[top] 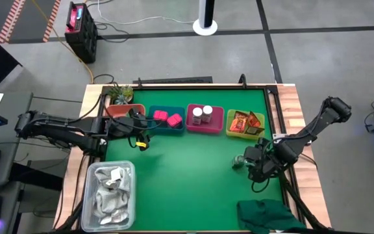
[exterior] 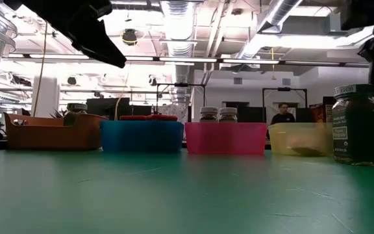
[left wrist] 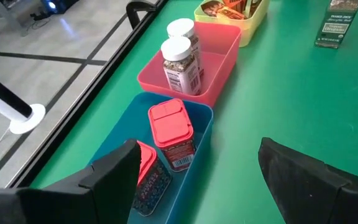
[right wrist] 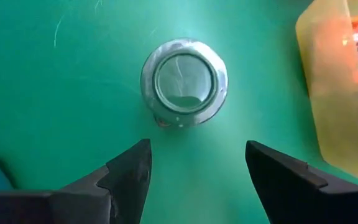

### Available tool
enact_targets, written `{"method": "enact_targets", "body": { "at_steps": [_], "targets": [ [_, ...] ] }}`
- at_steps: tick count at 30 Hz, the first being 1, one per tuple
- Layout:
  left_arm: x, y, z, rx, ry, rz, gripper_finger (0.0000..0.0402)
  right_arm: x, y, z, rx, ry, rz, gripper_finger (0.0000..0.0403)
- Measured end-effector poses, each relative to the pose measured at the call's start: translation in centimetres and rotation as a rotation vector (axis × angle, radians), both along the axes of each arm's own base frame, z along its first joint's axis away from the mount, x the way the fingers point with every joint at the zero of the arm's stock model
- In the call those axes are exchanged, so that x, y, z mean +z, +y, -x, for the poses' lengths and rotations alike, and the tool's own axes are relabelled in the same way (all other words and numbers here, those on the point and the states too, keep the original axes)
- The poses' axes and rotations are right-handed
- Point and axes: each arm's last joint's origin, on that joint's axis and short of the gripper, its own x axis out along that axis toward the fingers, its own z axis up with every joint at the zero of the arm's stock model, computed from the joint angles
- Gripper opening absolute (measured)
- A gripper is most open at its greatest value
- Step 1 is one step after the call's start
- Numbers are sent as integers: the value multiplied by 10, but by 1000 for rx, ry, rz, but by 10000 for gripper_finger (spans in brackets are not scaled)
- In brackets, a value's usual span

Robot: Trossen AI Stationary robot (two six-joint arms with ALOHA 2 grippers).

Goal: Sort spices by type
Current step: Put the green seasoning bottle into the orange bin

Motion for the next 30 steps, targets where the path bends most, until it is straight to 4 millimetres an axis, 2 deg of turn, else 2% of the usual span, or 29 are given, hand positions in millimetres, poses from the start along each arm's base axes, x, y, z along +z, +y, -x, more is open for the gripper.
{"method": "enact_targets", "body": {
  "at_steps": [5, 12, 20, 30],
  "targets": [
    [0, 0, 0, -5, 2, -9, 312, -4, -3, -7, -8, 21, -1, 286],
    [0, 0, 0, -9, 7, -5, 312, -21, -12, -17, 51, 10, -26, 286],
    [0, -1, 0, -28, 7, 6, 312, -19, -19, -33, 135, -80, -26, 286],
    [0, -1, 0, -28, 7, 7, 312, -21, -27, -37, 178, -40, -40, 276]
  ]
}}
